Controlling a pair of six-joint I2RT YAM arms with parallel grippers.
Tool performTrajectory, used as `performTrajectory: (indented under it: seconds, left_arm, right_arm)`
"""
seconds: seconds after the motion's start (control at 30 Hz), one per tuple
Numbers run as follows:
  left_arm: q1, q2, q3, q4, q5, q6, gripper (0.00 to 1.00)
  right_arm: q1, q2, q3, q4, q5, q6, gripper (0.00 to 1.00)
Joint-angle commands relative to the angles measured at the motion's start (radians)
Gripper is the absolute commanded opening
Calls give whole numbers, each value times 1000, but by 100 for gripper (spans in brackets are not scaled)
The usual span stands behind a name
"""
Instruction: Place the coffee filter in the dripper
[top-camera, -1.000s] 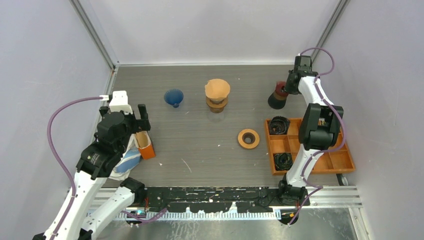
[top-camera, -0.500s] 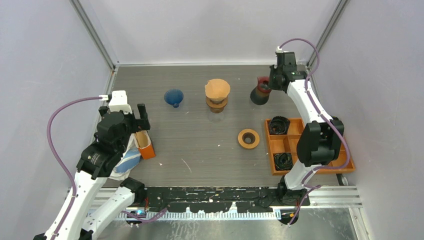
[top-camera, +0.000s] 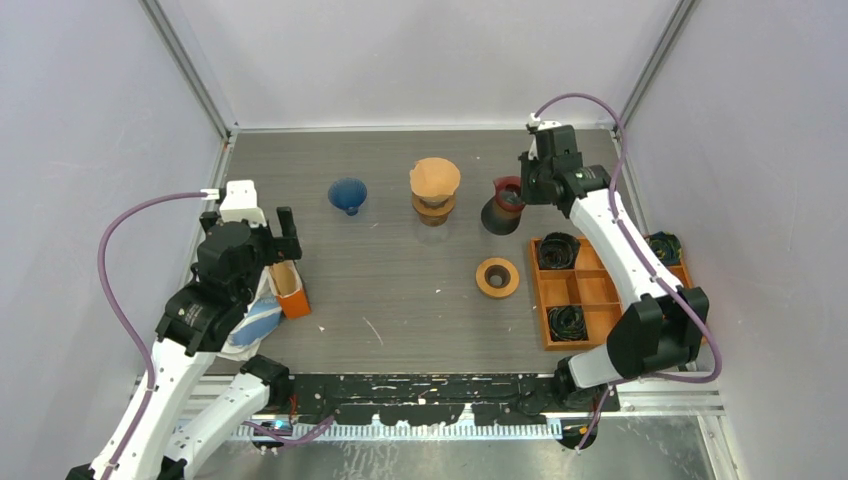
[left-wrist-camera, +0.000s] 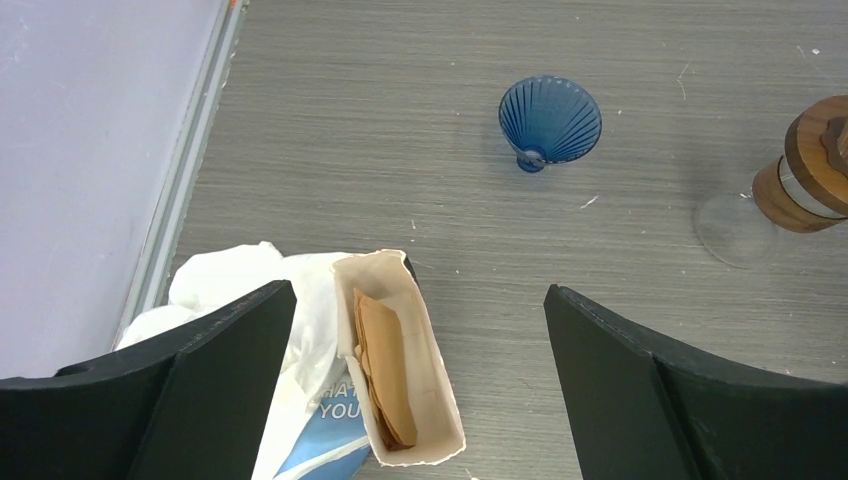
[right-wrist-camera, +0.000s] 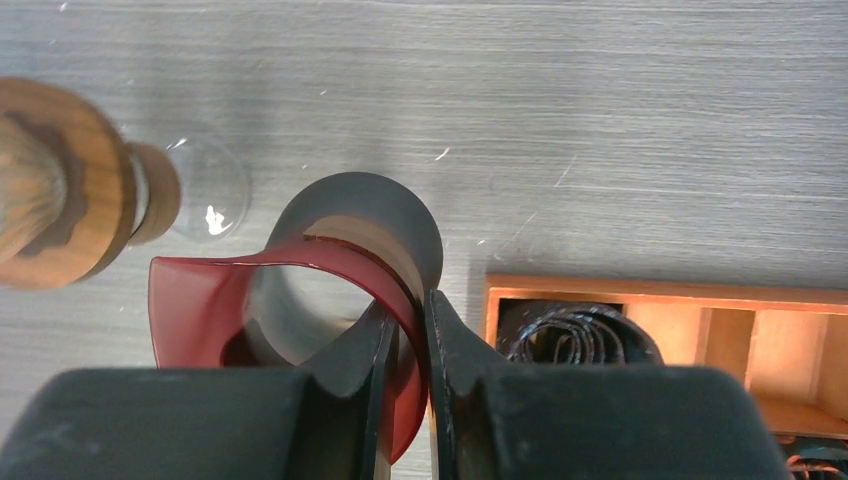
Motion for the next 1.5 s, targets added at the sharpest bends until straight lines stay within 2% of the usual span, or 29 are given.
performTrajectory:
  seconds: [0.0, 0.4, 0.6, 0.77, 1.07, 1.47]
  left_arm:
    - [7, -4, 2, 53, -12, 3, 99]
    - [9, -9, -4, 55, -18, 0, 99]
    - [10, -7, -7, 57, -20, 0, 99]
    - [11, -7, -10, 57, -16, -1, 99]
    - [11, 0, -13, 62, -18, 1, 99]
    - [11, 9, -12, 62, -10, 3, 99]
  right_arm:
    - [71, -101, -29, 12, 4, 7, 11]
    - [314, -195, -182, 16, -3, 19, 11]
    - [458, -181, -212, 101, -33, 38, 11]
    - [552, -108, -209, 170, -34, 27, 11]
    - [636, -26, -199, 214, -11, -6, 12]
    - [649, 38, -214, 254, 41, -30, 14]
